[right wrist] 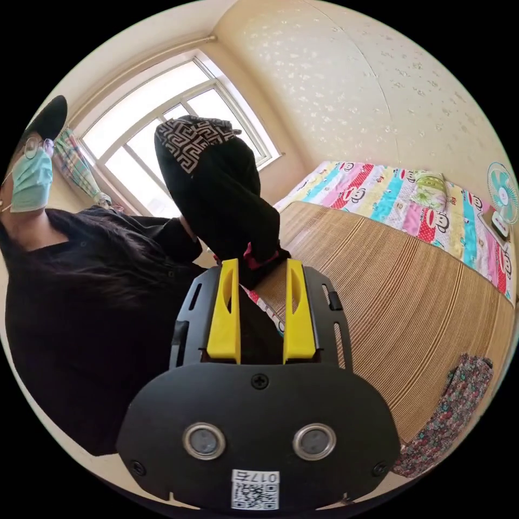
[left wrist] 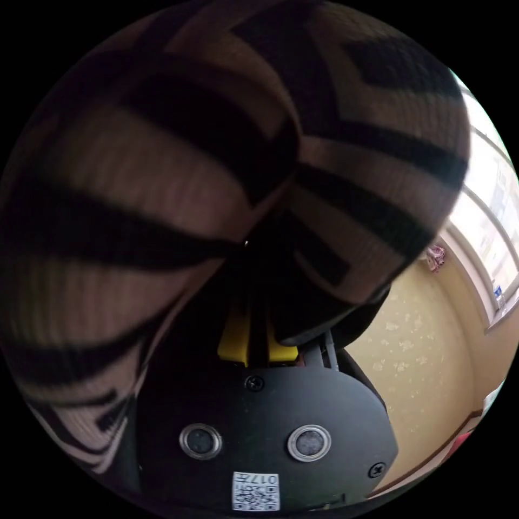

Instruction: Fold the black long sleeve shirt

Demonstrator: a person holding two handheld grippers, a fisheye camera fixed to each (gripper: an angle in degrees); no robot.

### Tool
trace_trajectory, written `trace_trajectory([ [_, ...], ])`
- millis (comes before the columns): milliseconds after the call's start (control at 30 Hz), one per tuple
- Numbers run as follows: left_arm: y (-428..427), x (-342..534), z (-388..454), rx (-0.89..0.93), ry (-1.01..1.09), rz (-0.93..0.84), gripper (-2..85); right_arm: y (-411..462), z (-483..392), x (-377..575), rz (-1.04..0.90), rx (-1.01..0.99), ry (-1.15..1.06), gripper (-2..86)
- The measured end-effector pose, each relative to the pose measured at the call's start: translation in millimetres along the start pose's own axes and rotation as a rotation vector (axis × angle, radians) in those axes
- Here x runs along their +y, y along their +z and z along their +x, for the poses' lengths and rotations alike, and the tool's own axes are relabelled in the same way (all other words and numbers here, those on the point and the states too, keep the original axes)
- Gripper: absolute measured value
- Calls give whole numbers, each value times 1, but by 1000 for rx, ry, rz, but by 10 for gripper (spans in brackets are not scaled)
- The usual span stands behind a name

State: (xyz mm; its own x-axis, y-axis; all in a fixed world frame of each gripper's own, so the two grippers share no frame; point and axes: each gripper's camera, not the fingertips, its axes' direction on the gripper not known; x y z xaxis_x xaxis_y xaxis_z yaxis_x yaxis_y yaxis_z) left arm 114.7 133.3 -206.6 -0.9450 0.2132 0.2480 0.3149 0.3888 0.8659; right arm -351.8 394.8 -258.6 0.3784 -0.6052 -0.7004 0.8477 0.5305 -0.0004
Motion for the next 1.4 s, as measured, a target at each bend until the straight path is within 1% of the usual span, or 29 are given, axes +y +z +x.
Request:
trace_trajectory([
  [67, 14, 21, -37, 94, -78, 22, -6, 19, 9, -19, 77, -135, -3, 130],
  [100, 18, 26, -46, 102, -103, 23, -6, 23, 13, -23, 97, -178, -1, 132],
  [167, 34, 45, -73, 99, -191, 16, -6, 33, 31, -33, 199, -337, 41, 150],
  [267, 53, 64, -95, 125, -253, -12, -6, 47, 61, -37, 264, -455, 116, 174],
  [400, 65, 83, -112, 136, -293, -11, -6, 62, 73, -42, 271, -448, 109, 194],
  [533, 75, 106, -139, 125, -367, -21, -7, 68, 59, -59, 286, -377, 12, 198],
  [600, 79, 115, -153, 131, -400, -33, -7, 70, 56, -67, 303, -377, -30, 193],
  [633, 82, 122, -163, 135, -429, -44, -7, 74, 55, -75, 280, -398, -58, 186],
  [700, 84, 131, -177, 127, -469, -58, -6, 87, 53, -88, 172, -505, -121, 154],
  [733, 83, 136, -184, 109, -494, -64, -5, 99, 48, -96, 69, -623, -184, 101],
  [767, 80, 140, -188, 82, -516, -66, -4, 102, 38, -97, 26, -652, -247, 65],
  [800, 78, 141, -190, 68, -527, -65, -3, 99, 33, -96, 36, -614, -257, 55],
  [833, 74, 143, -190, 33, -543, -73, -2, 87, 24, -91, 84, -473, -247, 43],
  [867, 69, 143, -185, -35, -564, -107, -1, 67, 16, -87, 135, -308, -203, 37],
  [900, 66, 141, -180, -91, -570, -139, 0, 55, 12, -85, 166, -220, -168, 35],
  [933, 59, 137, -164, -253, -560, -212, 2, 25, 0, -77, 260, -26, -101, 32],
  [967, 51, 132, -142, -460, -547, -278, 4, -7, -18, -65, 381, 155, -59, 30],
  [1000, 46, 131, -131, -572, -551, -306, 4, -22, -29, -58, 444, 229, -57, 29],
  [1067, 20, 133, -90, -1072, -615, -340, 2, -70, -76, -34, 629, 427, -87, 28],
  [1100, 14, 135, -80, -1220, -628, -343, 2, -78, -87, -29, 660, 467, -87, 27],
  [1133, 3, 143, -65, -1499, -653, -356, 3, -89, -109, -21, 727, 527, -114, 27],
  [1167, -8, 156, -59, -1690, -703, -386, 4, -95, -131, -15, 783, 566, -161, 26],
  [1200, -15, 163, -58, -1765, -750, -400, 6, -96, -142, -14, 802, 590, -177, 26],
  [1267, -45, 198, -54, -1998, -976, -452, 23, -97, -179, -16, 885, 748, -168, 24],
  [1300, -51, 207, -52, -2039, -1019, -450, 29, -98, -186, -16, 916, 779, -161, 24],
  [1333, -63, 223, -46, -2065, -1071, -406, 40, -101, -199, -15, 982, 812, -154, 23],
  [1367, -72, 237, -41, -2020, -1089, -332, 49, -106, -210, -16, 1021, 810, -180, 23],
  [1400, -76, 243, -40, -1981, -1091, -302, 53, -108, -215, -19, 1016, 803, -212, 22],
])
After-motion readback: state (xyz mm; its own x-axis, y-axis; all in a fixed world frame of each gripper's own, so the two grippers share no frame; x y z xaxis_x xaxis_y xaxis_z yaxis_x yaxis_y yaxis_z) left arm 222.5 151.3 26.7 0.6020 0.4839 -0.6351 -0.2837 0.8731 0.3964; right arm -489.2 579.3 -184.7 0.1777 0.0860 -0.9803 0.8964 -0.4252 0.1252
